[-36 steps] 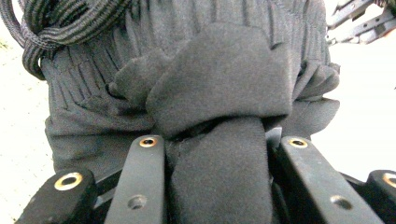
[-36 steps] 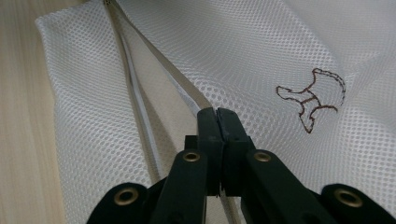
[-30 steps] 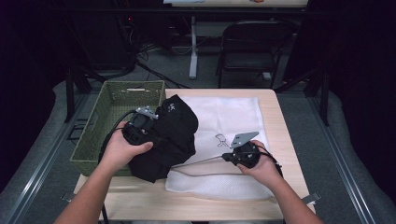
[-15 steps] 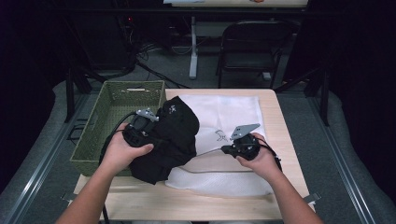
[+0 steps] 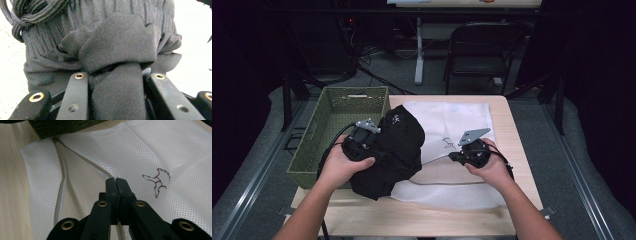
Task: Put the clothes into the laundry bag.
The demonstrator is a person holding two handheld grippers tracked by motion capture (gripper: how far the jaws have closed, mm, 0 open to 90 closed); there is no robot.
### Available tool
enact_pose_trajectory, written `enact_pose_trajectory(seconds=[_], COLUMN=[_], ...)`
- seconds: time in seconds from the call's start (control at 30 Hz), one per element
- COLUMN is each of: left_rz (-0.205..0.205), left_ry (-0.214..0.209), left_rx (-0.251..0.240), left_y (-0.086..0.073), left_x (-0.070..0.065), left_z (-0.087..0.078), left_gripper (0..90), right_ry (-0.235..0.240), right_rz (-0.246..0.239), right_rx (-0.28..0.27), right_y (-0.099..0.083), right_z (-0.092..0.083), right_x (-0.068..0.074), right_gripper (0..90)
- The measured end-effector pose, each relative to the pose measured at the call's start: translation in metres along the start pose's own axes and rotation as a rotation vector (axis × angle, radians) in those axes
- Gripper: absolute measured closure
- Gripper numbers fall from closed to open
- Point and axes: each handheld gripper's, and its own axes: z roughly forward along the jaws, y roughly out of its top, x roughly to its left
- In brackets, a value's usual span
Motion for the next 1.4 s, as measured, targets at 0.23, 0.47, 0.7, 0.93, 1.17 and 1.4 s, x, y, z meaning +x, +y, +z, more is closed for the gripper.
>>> enact_pose_trajectory(seconds=[0.23, 0.47, 0.7, 0.93, 1.17, 1.4], left_rz=[0.004, -0.002, 0.005, 0.009, 0.020, 0.035], left_ry=[-0.002, -0.015, -0.016, -0.018, -0.023, -0.032], left_rx=[-0.008, -0.022, -0.027, -0.024, -0.017, -0.021], left_y=[-0.003, -0.009, -0.012, -0.014, -0.012, -0.012], left_x=[-0.002, -0.002, -0.005, -0.007, -0.011, -0.017], left_z=[0.001, 0.002, 0.001, 0.004, 0.004, 0.004], left_gripper=[66.3, 66.3, 66.3, 66.4, 66.4, 66.5], right_ry=[-0.006, -0.013, -0.032, -0.040, -0.060, -0.055], right_rz=[0.000, -0.003, -0.014, -0.024, -0.022, 0.004], right_rx=[0.024, 0.037, 0.040, 0.045, 0.052, 0.046], right_y=[0.007, 0.016, 0.022, 0.025, 0.027, 0.026], right_z=[0.001, -0.001, -0.001, -0.001, -0.004, -0.003], right_x=[-0.004, -0.007, -0.009, -0.011, -0.019, -0.027], right_gripper=[89.4, 89.4, 89.4, 89.4, 89.4, 89.4])
